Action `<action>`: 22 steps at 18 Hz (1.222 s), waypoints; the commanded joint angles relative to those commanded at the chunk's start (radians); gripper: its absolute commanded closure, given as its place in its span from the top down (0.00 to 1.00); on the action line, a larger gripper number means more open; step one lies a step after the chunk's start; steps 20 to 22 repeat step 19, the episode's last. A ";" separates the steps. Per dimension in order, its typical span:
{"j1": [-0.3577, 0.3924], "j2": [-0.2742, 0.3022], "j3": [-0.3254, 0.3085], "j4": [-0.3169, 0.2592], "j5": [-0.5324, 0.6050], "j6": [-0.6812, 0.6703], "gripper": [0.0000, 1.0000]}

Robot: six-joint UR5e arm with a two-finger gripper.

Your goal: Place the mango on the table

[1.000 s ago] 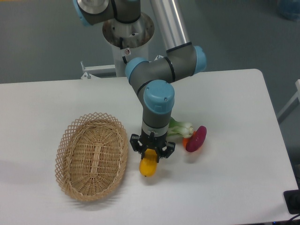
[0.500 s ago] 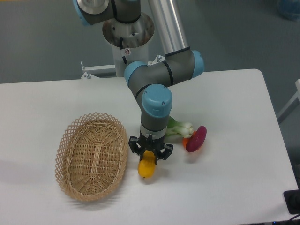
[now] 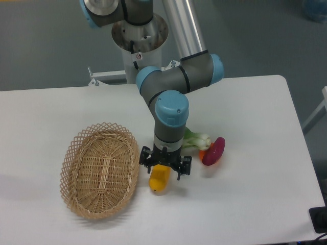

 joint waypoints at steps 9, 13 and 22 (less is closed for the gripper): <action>0.032 0.051 0.058 -0.086 0.020 0.133 1.00; 0.063 0.087 0.052 -0.141 0.020 0.261 1.00; 0.090 0.110 0.054 -0.221 0.023 0.373 1.00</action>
